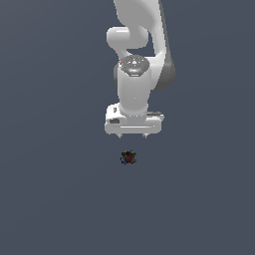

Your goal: Pick up the object and move it to a goal position.

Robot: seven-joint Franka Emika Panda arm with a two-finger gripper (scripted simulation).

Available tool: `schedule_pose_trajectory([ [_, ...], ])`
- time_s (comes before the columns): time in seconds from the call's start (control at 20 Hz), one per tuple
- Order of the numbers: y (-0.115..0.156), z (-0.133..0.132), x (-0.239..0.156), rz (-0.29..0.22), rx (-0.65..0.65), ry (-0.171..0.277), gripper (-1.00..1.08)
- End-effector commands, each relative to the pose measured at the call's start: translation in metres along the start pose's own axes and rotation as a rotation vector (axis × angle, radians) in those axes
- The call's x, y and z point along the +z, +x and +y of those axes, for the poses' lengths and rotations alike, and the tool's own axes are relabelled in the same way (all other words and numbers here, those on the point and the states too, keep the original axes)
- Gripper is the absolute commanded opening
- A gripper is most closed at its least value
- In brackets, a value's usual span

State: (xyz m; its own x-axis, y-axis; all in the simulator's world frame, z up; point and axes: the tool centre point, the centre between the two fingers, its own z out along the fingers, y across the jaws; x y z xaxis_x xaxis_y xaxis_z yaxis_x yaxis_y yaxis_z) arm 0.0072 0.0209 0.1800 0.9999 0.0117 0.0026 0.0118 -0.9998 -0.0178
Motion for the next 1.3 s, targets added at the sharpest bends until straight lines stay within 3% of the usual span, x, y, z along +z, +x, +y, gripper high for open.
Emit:
schedule_pose_trajectory([
  [0.0, 0.0, 0.0, 0.0, 0.0, 0.0, 0.0, 1.0],
  [0.45, 0.009, -0.026, -0.014, 0.025, 0.005, 0.032, 1.0],
  [0.85, 0.009, -0.025, -0.013, 0.023, 0.021, 0.032, 1.0],
  [1.25, 0.009, -0.023, -0.003, 0.017, 0.119, 0.036, 1.0],
])
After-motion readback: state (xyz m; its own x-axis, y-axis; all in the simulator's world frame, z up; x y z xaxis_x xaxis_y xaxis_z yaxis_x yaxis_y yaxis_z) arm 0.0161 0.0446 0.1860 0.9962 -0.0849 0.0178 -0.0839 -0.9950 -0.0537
